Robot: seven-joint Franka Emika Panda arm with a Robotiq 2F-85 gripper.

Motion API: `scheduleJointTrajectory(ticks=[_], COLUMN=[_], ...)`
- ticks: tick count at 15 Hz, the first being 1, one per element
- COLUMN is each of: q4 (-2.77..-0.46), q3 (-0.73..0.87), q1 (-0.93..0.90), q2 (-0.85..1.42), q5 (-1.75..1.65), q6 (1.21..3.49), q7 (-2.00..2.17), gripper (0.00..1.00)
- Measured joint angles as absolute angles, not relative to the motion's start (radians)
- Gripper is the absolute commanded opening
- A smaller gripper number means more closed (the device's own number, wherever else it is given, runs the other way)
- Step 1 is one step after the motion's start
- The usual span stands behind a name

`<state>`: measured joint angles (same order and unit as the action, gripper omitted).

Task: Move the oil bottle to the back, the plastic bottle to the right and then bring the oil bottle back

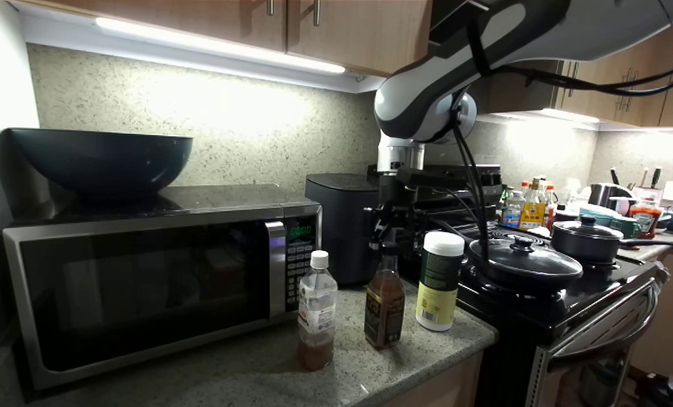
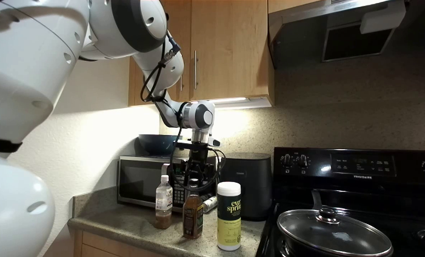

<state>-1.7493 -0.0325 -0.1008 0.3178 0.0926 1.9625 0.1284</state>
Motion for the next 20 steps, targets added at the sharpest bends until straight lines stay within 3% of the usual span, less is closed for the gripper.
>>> scheduleJointTrajectory(ticks=[4, 6, 20], q4=[-1.749, -1.75, -1.715], q3=[-0.033, -0.036, -0.034], q1=[-0.101, -0.101, -0.102], q2=[0.318, 0.318, 0.345], q5=[0.093, 0.092, 0.043], q6=[1.954, 1.954, 2.027], q7=[0.128, 0.128, 0.124], gripper=[0.26, 0.19, 0.18])
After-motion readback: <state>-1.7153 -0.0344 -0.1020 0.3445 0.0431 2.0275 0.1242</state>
